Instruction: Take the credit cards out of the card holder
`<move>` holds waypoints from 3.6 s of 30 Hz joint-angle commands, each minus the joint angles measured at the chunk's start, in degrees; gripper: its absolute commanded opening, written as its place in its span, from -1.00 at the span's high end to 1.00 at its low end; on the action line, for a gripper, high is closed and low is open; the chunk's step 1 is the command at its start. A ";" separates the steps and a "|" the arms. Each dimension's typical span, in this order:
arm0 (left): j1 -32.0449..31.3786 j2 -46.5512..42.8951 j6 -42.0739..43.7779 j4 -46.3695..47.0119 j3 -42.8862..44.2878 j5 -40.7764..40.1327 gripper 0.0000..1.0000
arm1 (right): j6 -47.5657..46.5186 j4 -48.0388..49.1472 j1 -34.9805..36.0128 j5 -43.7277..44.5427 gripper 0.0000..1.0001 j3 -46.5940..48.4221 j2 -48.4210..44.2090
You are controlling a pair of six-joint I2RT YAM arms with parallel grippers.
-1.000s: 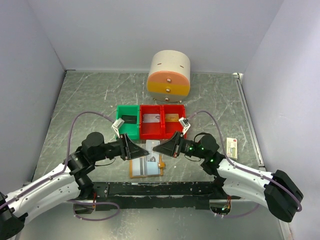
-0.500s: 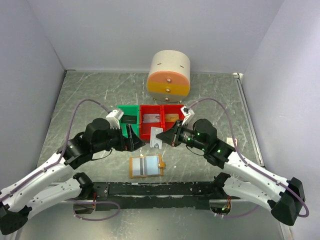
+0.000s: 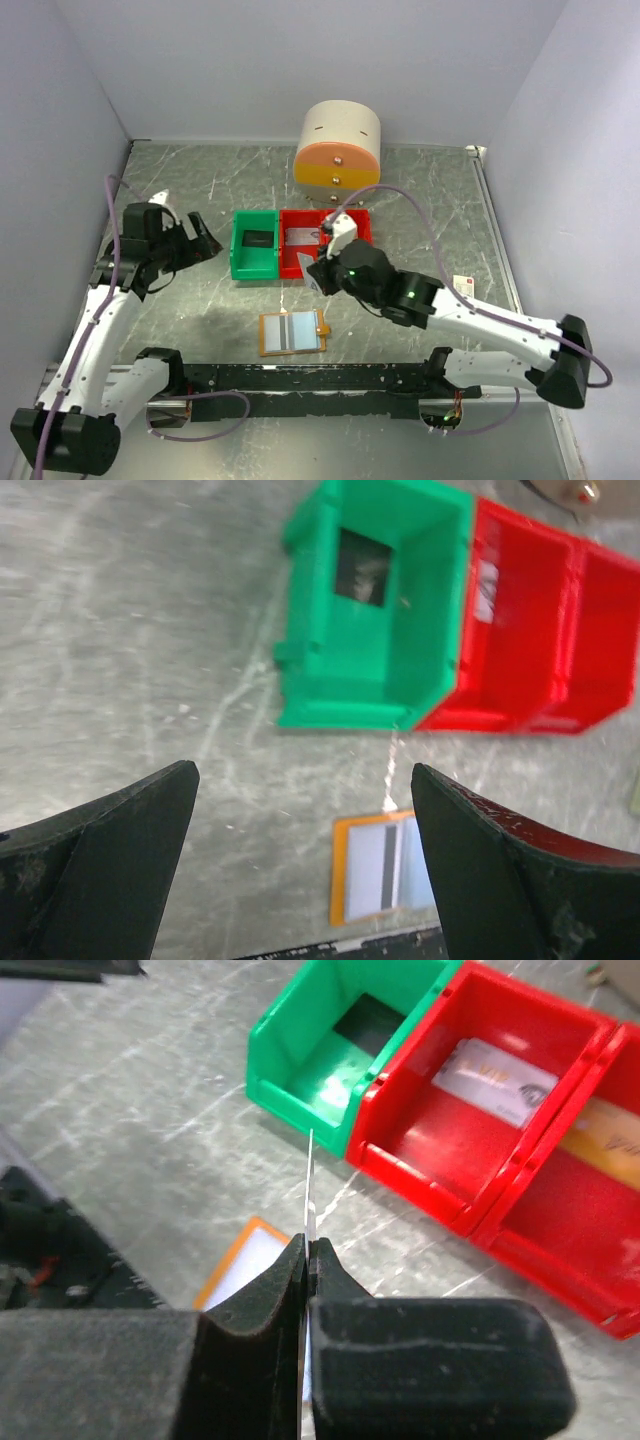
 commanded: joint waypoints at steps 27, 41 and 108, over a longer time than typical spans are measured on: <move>5.74 -15.20 3.95 8.00 -7.41 -8.35 -1.00 | -57.01 6.34 -12.86 -8.39 1.00 18.35 36.86; 5.74 -15.11 4.16 8.02 -7.25 -7.83 -0.99 | -68.25 11.28 -12.72 -0.87 1.00 21.37 47.24; 5.74 -13.68 4.60 8.81 -7.67 -4.74 -0.98 | 25.28 1.34 -3.50 -15.26 -0.40 4.56 27.66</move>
